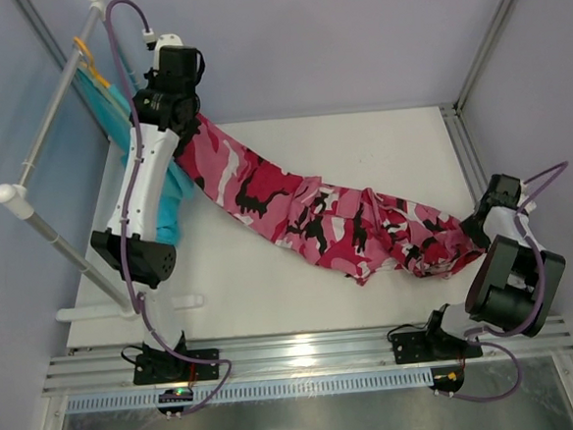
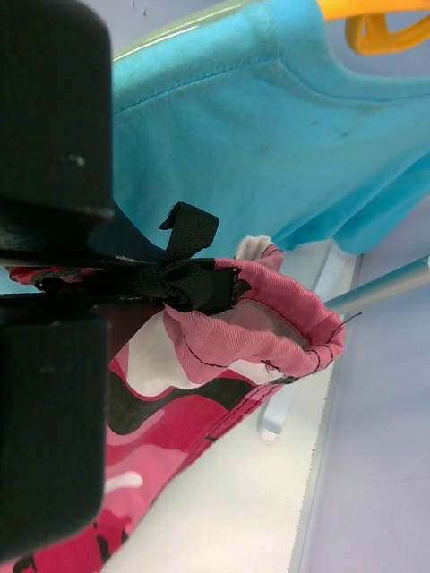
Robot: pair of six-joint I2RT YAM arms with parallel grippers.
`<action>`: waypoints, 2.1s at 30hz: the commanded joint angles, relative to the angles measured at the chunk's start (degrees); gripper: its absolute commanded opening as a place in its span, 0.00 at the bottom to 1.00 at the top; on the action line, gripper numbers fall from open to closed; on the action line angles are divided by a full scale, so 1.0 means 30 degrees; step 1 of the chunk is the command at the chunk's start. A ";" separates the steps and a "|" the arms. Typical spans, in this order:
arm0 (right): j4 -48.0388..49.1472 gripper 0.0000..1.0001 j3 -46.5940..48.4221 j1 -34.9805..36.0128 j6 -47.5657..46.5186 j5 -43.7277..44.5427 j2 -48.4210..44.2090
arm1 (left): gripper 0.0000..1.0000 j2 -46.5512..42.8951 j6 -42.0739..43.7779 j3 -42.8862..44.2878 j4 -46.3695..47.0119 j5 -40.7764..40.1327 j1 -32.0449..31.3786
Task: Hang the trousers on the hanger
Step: Fold the trousers
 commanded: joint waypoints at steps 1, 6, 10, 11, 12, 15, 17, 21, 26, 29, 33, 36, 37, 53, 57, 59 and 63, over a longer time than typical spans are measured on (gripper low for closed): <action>0.0150 0.43 0.1997 0.2122 -0.2377 -0.3791 -0.0636 | 0.00 -0.0471 0.0293 0.1094 0.1170 -0.1013 0.0156; -0.1999 0.87 0.3118 0.4500 -0.4132 -0.6477 -0.3855 | 0.00 -0.0734 -0.0175 0.1242 0.0965 0.0063 0.0156; -0.3170 0.89 0.3937 0.6815 -0.5945 -0.9399 -0.5646 | 0.00 -0.0939 -0.1286 0.0979 0.0848 0.1676 0.0156; -0.3375 0.90 0.4374 0.7486 -0.6389 -1.0198 -0.5706 | 0.00 -0.0998 -0.1406 0.0601 0.0877 0.1972 0.0156; -0.3841 0.90 0.4727 0.8885 -0.6771 -1.0264 -0.5445 | 0.00 -0.1056 -0.1552 0.0394 0.0935 0.2207 0.0185; -0.5368 0.90 0.5637 1.1322 -0.7829 -0.8715 -0.4800 | 0.00 -0.1087 -0.2021 -0.0251 0.0819 0.3028 0.0155; -0.6216 0.90 0.5755 1.2646 -0.6987 -0.5513 -0.4330 | 0.00 -0.1028 -0.2139 -0.0340 0.0614 0.3468 0.0127; -0.5692 0.88 0.5083 1.3322 -0.7273 -0.5930 -0.4418 | 0.00 -0.1173 -0.2169 -0.0573 0.0438 0.3966 0.0155; -0.5780 0.86 0.4585 1.5278 -0.7858 -0.5489 -0.2868 | 0.00 -0.1526 -0.2198 -0.1131 0.0730 0.4084 0.0126; -0.5457 0.86 0.4146 1.6455 -0.7654 -0.4290 -0.2456 | 0.00 -0.1555 -0.2081 -0.1131 0.0701 0.3880 0.0156; -0.6187 0.81 0.4115 1.7161 -0.6807 -0.0225 -0.1432 | 0.00 -0.1584 -0.1847 -0.1131 0.0759 0.3267 0.0127; -0.6511 0.31 0.4436 1.7103 -0.5956 0.3029 -0.1487 | 0.00 -0.1526 -0.1408 -0.1131 0.0847 0.2797 0.0127; -0.6831 0.24 0.4611 1.6668 -0.5809 0.3616 -0.1662 | 0.00 -0.1526 -0.1320 -0.1131 0.0906 0.2592 0.0155; -0.3729 0.71 0.3619 1.2261 -0.7302 -0.7692 -0.5880 | 0.00 -0.1555 -0.0938 -0.1102 0.0877 0.2091 0.0155; -0.5131 0.80 0.3909 1.4695 -0.7712 -0.5843 -0.4104 | 0.00 -0.1526 -0.1318 -0.1218 0.0702 0.2764 0.0156; -0.5895 0.81 0.3823 1.5137 -0.7420 -0.4730 -0.3424 | 0.00 -0.1584 -0.1582 -0.1422 0.0701 0.2970 0.0156; -0.7239 0.81 0.3588 1.6192 -0.6367 -0.1833 -0.2632 | 0.00 -0.1673 -0.1758 -0.1862 0.0848 0.3088 0.0127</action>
